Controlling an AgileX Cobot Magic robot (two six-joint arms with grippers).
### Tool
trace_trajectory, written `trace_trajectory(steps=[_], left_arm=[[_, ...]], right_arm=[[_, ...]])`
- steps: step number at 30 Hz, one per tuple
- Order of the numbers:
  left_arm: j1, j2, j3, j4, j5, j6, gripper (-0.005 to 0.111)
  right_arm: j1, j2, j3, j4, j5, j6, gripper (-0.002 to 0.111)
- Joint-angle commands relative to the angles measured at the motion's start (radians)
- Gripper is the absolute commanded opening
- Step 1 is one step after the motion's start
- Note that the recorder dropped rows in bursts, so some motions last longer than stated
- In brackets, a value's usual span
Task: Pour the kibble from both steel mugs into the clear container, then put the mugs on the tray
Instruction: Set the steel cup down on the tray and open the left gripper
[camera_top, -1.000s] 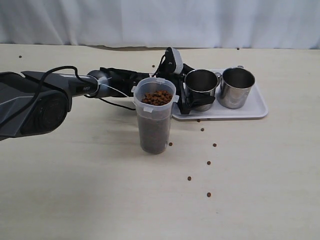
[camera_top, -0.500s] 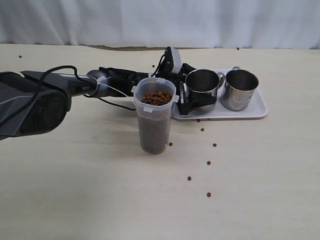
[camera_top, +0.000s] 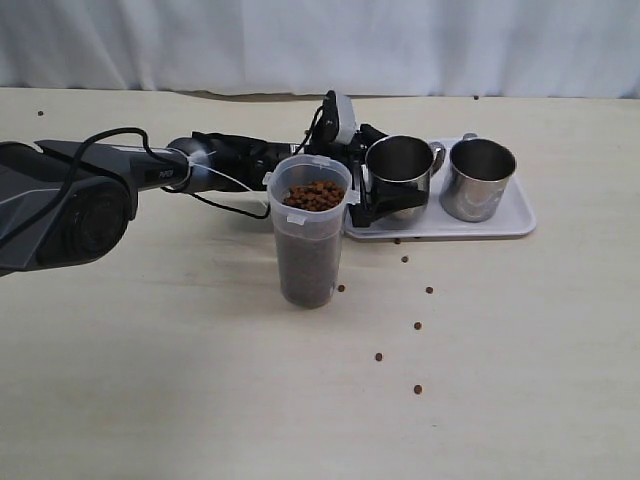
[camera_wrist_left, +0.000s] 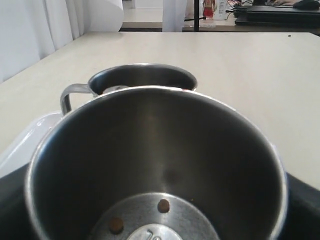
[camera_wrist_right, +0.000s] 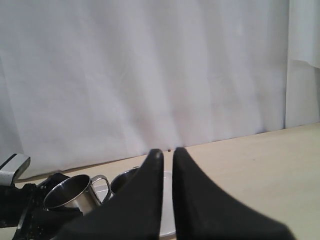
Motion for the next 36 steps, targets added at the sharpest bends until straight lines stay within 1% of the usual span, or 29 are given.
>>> trace_trajectory(steps=[1, 8, 19, 29, 31, 36], left_arm=[[-0.011, -0.011, -0.008, 0.001, 0.058, -0.053, 0.067], [-0.016, -0.011, -0.008, 0.006, 0.077, -0.053, 0.077], [-0.016, -0.039, -0.008, 0.01, 0.073, -0.077, 0.077], [-0.016, -0.051, -0.008, 0.059, 0.052, -0.079, 0.077], [-0.011, -0.058, -0.008, 0.059, 0.05, -0.101, 0.077], [-0.001, -0.07, -0.008, 0.07, -0.003, -0.125, 0.077]], right_arm=[[-0.005, -0.003, 0.003, 0.004, 0.002, 0.001, 0.005], [-0.005, -0.003, 0.003, 0.004, 0.002, 0.001, 0.005], [-0.005, -0.003, 0.003, 0.004, 0.002, 0.001, 0.005], [-0.005, -0.003, 0.003, 0.004, 0.002, 0.001, 0.005], [-0.005, -0.003, 0.003, 0.004, 0.002, 0.001, 0.005], [-0.005, -0.003, 0.003, 0.004, 0.002, 0.001, 0.005]])
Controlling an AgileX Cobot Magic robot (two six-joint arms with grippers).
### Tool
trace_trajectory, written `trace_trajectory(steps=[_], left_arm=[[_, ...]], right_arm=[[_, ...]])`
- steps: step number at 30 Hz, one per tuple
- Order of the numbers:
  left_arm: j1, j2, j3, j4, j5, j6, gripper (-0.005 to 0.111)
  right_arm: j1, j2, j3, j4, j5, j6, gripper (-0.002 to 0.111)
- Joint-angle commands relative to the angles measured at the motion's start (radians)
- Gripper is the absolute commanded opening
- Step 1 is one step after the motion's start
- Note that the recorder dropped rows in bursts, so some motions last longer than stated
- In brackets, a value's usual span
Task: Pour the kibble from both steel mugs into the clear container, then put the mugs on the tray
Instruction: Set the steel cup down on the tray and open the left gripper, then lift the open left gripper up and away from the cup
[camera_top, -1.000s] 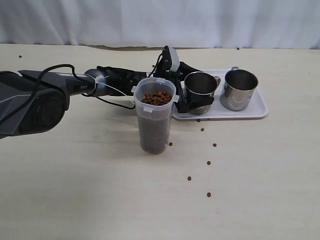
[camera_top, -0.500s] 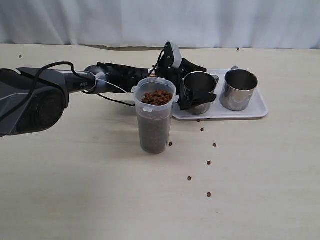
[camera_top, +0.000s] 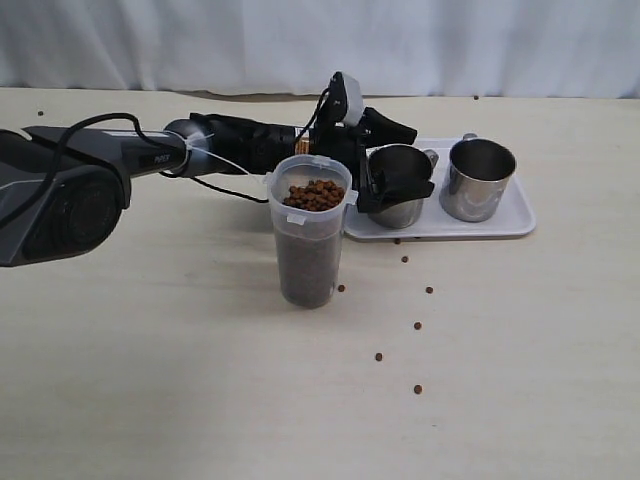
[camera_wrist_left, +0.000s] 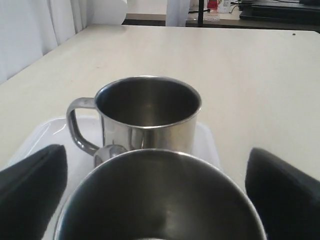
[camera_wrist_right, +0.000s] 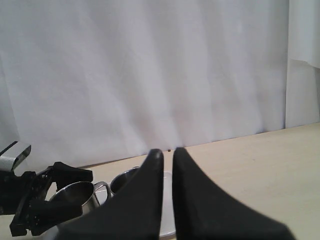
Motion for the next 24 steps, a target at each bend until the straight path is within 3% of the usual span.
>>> trace_trajectory(steps=[1, 11, 24], left_arm=[[0.011, -0.021, -0.003, 0.014, -0.053, -0.028, 0.077], [0.024, -0.07, -0.003, 0.077, -0.155, -0.082, 0.077], [0.057, -0.107, -0.003, 0.099, -0.182, -0.112, 0.077]], right_arm=[[-0.005, -0.003, 0.003, 0.004, 0.002, 0.001, 0.005], [-0.005, -0.003, 0.003, 0.004, 0.002, 0.001, 0.005], [-0.005, -0.003, 0.003, 0.004, 0.002, 0.001, 0.005]])
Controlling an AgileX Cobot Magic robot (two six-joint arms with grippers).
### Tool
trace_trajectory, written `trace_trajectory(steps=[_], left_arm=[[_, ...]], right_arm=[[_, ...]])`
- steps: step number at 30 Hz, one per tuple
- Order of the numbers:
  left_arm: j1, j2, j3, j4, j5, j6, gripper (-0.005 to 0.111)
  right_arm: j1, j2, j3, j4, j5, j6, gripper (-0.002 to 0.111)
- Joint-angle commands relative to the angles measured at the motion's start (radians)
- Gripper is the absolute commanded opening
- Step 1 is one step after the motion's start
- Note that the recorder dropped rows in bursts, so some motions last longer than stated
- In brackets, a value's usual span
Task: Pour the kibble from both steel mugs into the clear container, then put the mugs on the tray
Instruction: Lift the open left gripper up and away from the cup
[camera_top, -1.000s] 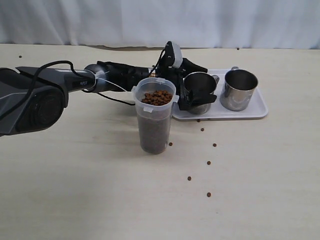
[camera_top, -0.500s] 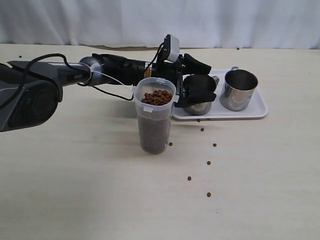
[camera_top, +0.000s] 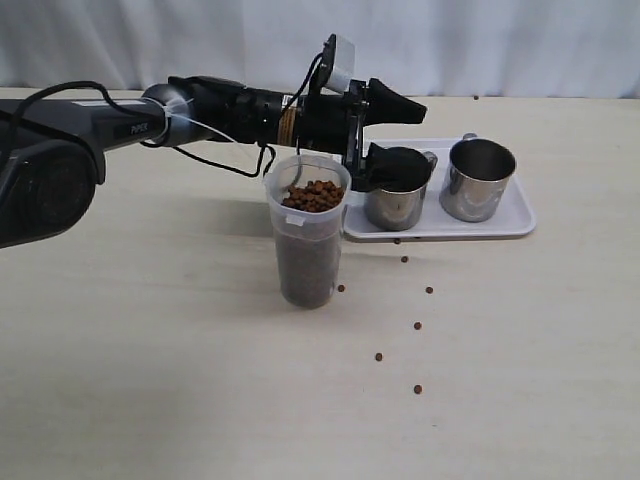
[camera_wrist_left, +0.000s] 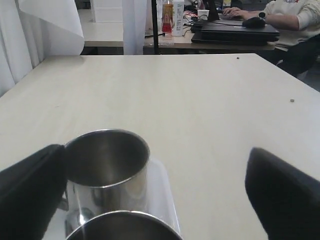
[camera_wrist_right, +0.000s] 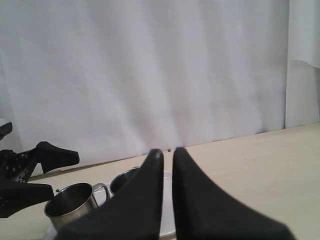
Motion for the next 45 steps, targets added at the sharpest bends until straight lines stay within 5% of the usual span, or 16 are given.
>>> trace_trajectory(steps=[1, 14, 45], left_arm=[[0.035, -0.019, -0.002, 0.006, -0.014, -0.036, 0.077], [0.097, -0.043, -0.002, 0.079, -0.014, -0.1, 0.077], [0.109, -0.074, -0.002, 0.123, -0.014, -0.137, 0.077]], right_arm=[[-0.005, -0.003, 0.003, 0.004, 0.002, 0.001, 0.005], [-0.005, -0.003, 0.003, 0.004, 0.002, 0.001, 0.005], [-0.005, -0.003, 0.003, 0.004, 0.002, 0.001, 0.005]])
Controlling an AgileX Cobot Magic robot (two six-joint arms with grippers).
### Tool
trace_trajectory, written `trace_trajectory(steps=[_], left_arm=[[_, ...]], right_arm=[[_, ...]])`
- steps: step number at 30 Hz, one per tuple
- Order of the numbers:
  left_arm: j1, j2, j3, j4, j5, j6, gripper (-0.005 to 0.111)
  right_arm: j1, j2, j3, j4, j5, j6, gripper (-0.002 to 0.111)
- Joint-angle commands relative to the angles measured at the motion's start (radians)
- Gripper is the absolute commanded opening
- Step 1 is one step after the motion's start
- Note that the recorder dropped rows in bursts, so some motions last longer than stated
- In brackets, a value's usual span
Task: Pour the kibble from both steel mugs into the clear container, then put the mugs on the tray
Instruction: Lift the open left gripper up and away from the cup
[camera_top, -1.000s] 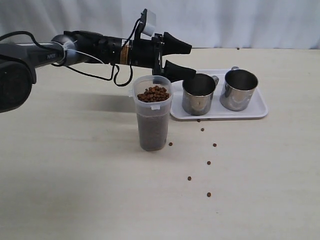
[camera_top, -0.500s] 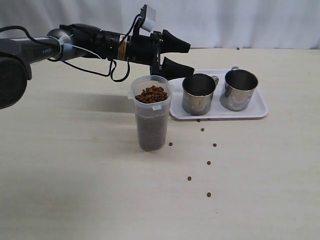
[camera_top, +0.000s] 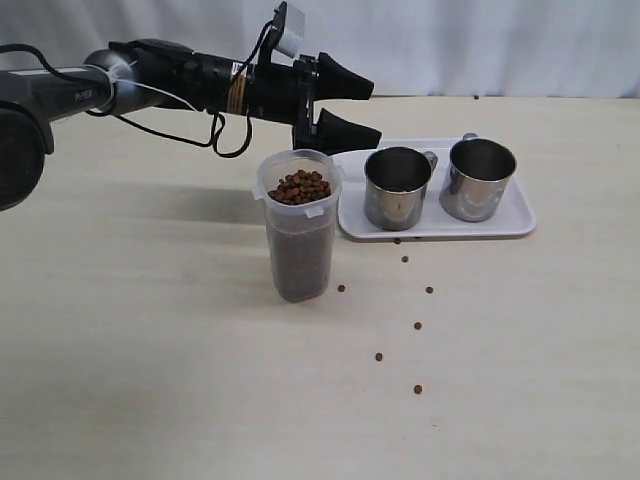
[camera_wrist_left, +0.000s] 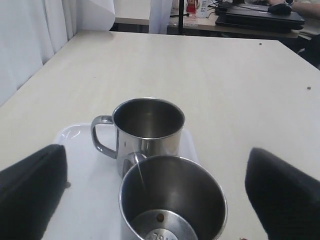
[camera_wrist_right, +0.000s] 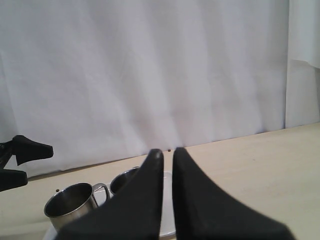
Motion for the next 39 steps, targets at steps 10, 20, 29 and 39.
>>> trace_trajectory(steps=[10, 20, 29, 39], left_arm=[[0.001, -0.015, -0.002, -0.002, -0.01, 0.067, 0.077], [0.001, -0.015, -0.002, 0.003, -0.01, 0.213, 0.077], [0.001, -0.015, -0.002, 0.003, -0.01, 0.314, 0.077], [0.011, -0.016, -0.002, 0.001, -0.01, 0.374, 0.072]], right_arm=[[-0.005, -0.003, 0.003, 0.004, 0.002, 0.001, 0.005], [-0.005, -0.003, 0.003, 0.004, 0.002, 0.001, 0.005], [-0.005, -0.003, 0.003, 0.004, 0.002, 0.001, 0.005], [-0.005, -0.003, 0.003, 0.004, 0.002, 0.001, 0.005]])
